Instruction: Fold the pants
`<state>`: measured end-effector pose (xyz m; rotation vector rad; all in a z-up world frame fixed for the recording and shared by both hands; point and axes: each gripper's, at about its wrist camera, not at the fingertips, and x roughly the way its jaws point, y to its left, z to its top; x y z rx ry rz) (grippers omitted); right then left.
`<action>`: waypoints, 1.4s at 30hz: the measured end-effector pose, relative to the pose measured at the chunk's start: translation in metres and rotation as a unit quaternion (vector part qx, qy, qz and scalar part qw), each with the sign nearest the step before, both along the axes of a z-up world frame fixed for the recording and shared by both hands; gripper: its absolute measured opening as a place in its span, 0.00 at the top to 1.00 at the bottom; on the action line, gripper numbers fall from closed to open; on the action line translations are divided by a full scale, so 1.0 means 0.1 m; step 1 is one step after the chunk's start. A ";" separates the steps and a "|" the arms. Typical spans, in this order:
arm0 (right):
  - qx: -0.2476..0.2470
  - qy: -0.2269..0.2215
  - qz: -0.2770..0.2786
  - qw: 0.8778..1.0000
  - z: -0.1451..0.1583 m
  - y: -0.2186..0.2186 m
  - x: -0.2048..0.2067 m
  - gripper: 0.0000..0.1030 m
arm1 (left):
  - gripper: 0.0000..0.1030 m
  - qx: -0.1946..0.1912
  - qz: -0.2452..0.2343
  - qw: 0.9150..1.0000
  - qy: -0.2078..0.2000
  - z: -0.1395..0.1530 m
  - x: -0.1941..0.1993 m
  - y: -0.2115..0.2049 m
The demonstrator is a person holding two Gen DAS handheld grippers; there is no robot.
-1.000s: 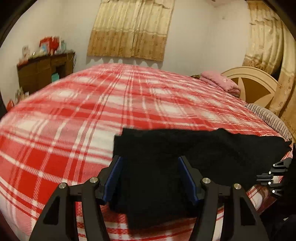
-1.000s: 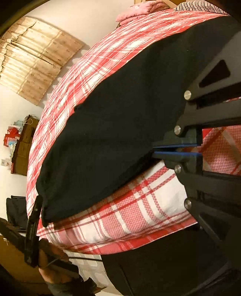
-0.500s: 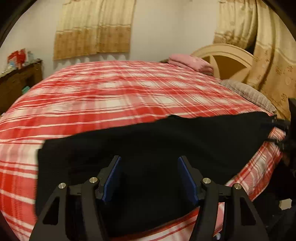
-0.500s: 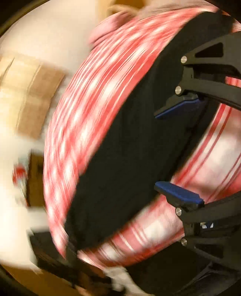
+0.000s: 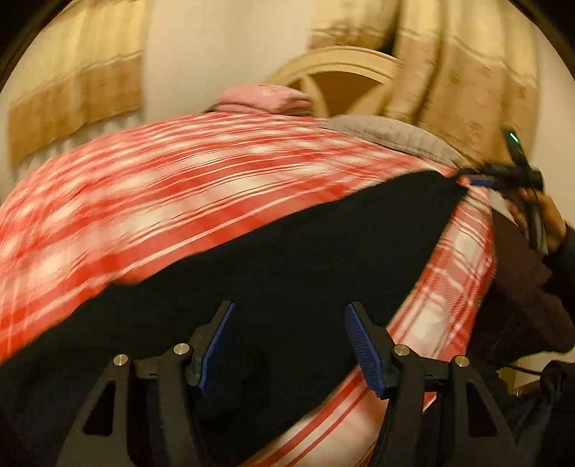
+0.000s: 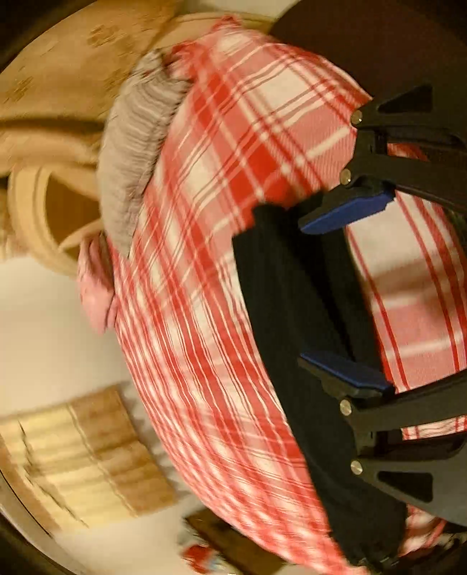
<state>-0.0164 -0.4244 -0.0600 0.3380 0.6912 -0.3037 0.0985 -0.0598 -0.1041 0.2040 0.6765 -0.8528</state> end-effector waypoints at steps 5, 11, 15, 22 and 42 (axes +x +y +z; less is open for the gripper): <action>0.062 -0.009 -0.012 0.998 -0.09 -0.17 0.04 0.34 | 0.38 0.026 -0.080 0.996 -0.024 0.05 -0.08 -0.73; 0.103 -0.024 -0.016 0.994 -0.20 -0.33 0.11 0.37 | 0.38 0.040 -0.132 0.990 -0.021 -0.03 -0.04 -1.41; 0.112 -0.033 -0.016 0.993 -0.21 -0.38 0.13 0.37 | 0.38 0.048 -0.149 0.987 -0.024 -0.08 -0.07 -1.63; 0.120 -0.043 -0.011 0.992 -0.27 -0.44 0.11 0.44 | 0.40 0.067 -0.144 0.987 -0.015 -0.24 0.00 -1.69; 0.122 -0.080 0.012 0.989 -0.19 -0.43 0.02 0.93 | 0.97 0.012 -0.164 0.986 0.005 -0.04 -0.01 -1.62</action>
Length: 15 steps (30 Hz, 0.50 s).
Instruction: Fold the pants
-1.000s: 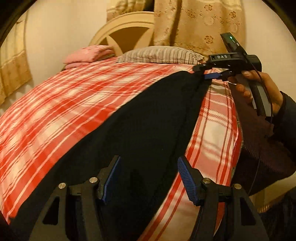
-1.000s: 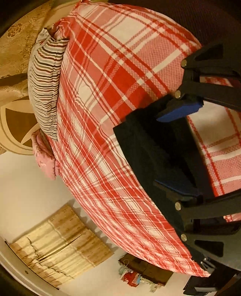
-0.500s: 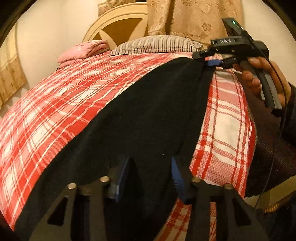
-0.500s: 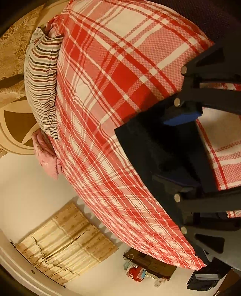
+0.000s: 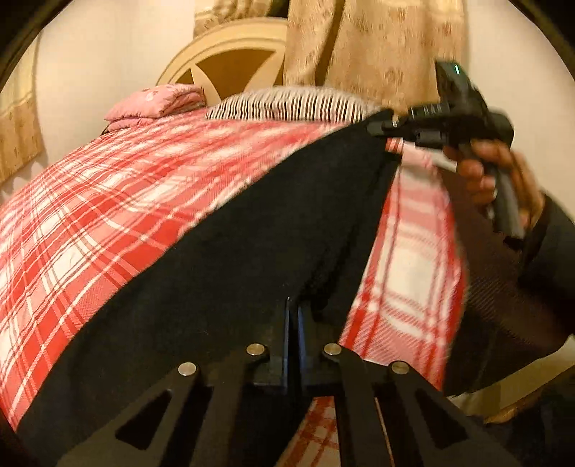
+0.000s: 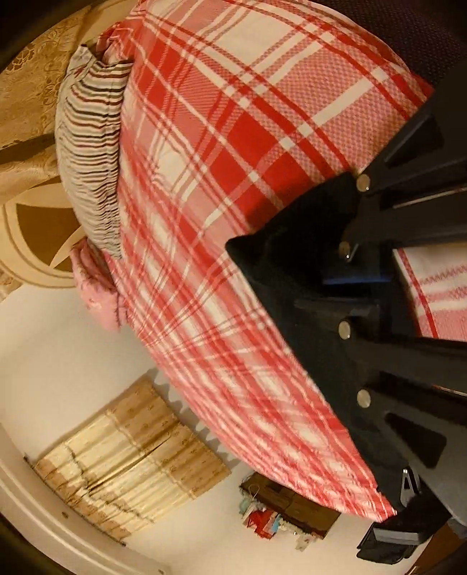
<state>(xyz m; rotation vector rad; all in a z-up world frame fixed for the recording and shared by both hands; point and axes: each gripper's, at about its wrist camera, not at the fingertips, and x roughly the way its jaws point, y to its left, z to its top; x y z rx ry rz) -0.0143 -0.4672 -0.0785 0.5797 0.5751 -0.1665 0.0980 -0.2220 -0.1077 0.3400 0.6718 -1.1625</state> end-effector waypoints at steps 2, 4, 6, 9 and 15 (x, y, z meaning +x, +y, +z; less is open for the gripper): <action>-0.005 -0.016 0.005 1.000 0.10 0.03 -0.08 0.93 | 0.97 -0.011 -0.011 1.000 0.013 0.05 -0.01 0.06; -0.012 -0.025 0.008 1.000 0.16 0.06 -0.16 0.93 | 0.97 -0.004 -0.015 1.000 0.016 0.01 -0.02 0.05; -0.009 -0.018 0.010 1.000 0.11 0.06 -0.21 0.93 | 0.97 0.007 -0.021 0.999 0.024 -0.10 -0.04 0.02; 0.003 0.019 0.009 1.000 -0.14 -0.02 -0.19 0.86 | 0.96 0.017 -0.021 0.999 0.027 -0.22 -0.06 -0.03; 0.030 -0.011 -0.038 0.999 -0.12 -0.24 -0.37 0.49 | 0.95 0.033 -0.013 0.999 -0.011 -0.20 -0.14 -0.07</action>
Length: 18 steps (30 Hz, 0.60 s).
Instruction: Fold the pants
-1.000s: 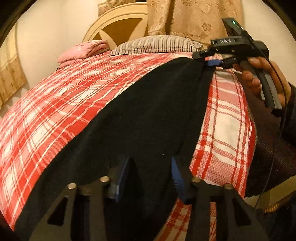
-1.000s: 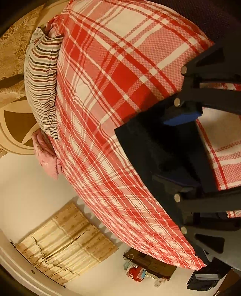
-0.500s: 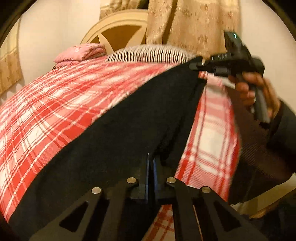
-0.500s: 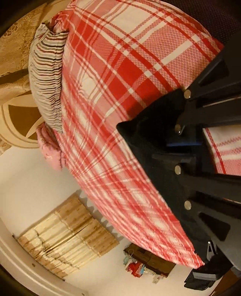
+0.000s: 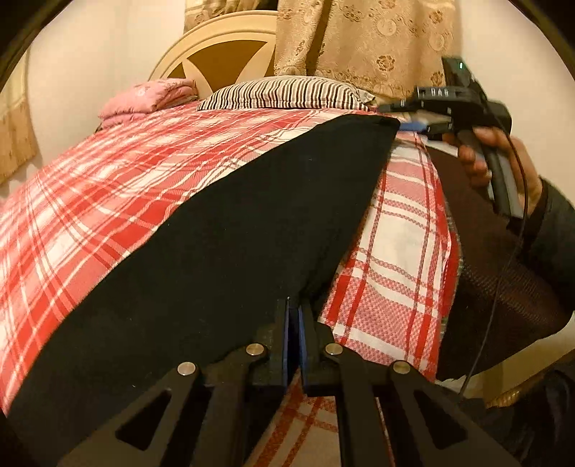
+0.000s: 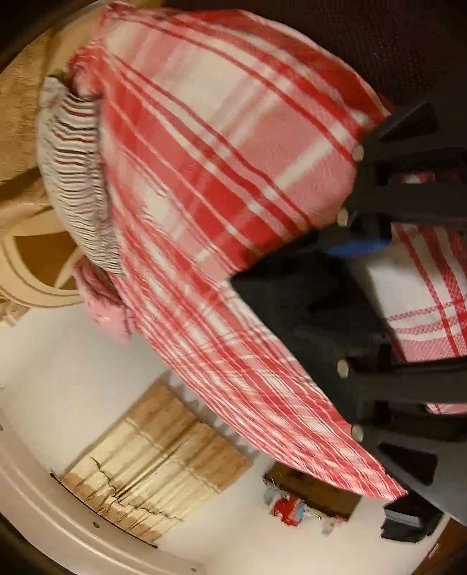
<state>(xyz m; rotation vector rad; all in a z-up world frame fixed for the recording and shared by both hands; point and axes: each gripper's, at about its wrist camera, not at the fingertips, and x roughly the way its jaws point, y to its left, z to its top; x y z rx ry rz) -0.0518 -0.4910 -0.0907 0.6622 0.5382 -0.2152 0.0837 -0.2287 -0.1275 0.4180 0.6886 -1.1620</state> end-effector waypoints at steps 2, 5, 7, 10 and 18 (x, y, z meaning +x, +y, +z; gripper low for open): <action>-0.034 -0.009 -0.021 0.999 0.12 0.01 -0.05 0.47 | 0.95 -0.003 0.003 1.000 0.003 0.00 0.01 0.01; -0.002 -0.010 -0.004 1.000 0.15 -0.08 0.03 0.47 | 0.95 -0.012 0.008 1.000 0.009 0.02 0.04 0.04; 0.025 -0.007 -0.001 1.000 0.13 -0.22 0.13 0.50 | 0.95 -0.031 0.014 0.999 0.011 0.08 0.04 0.09; 0.042 0.018 0.008 0.999 0.07 -0.38 0.33 0.62 | 0.95 -0.051 0.020 0.998 0.009 0.15 0.05 0.15; 0.018 0.054 0.082 0.995 0.09 -0.25 0.69 0.94 | 0.81 -0.021 -0.010 1.000 -0.001 0.05 -0.10 0.06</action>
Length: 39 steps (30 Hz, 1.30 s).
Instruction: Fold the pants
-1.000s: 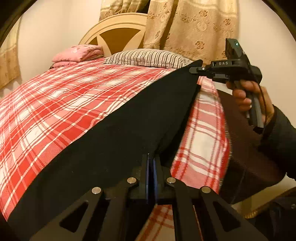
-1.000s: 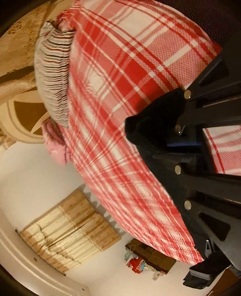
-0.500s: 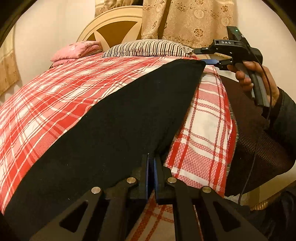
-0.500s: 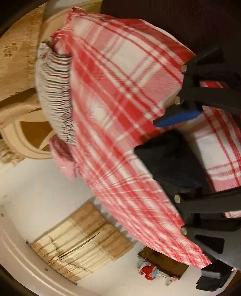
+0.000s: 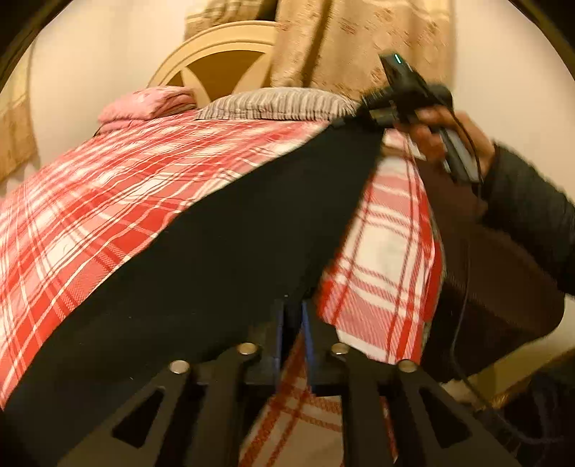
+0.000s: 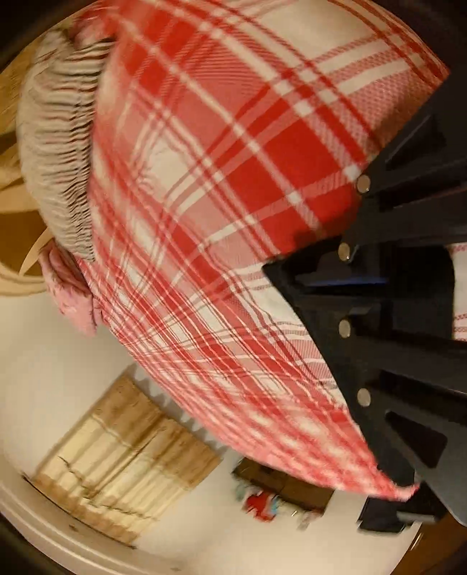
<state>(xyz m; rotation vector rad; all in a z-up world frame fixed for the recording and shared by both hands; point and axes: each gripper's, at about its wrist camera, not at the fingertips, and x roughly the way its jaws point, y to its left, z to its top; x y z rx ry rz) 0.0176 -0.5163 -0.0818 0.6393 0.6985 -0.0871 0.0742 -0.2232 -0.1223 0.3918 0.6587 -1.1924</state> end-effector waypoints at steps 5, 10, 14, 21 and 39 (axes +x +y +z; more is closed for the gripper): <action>-0.043 -0.035 -0.018 0.998 0.23 0.05 0.00 0.95 | 0.51 0.008 0.014 1.000 -0.012 -0.07 -0.01 0.00; -0.048 0.013 -0.022 0.999 0.03 -0.01 0.21 0.93 | 0.51 -0.009 0.029 1.000 -0.005 0.02 0.03 0.12; -0.057 0.041 -0.050 0.996 -0.16 -0.12 0.08 0.67 | 0.42 -0.019 0.040 0.999 -0.013 0.08 0.02 0.27; -0.119 -0.016 -0.067 0.991 0.21 0.11 -0.29 0.44 | 0.41 -0.025 0.131 0.991 0.029 -0.04 0.39 0.44; -0.178 0.029 0.074 0.981 -0.12 1.07 -0.06 0.42 | 0.40 0.010 0.169 0.985 0.023 -0.19 0.48 0.42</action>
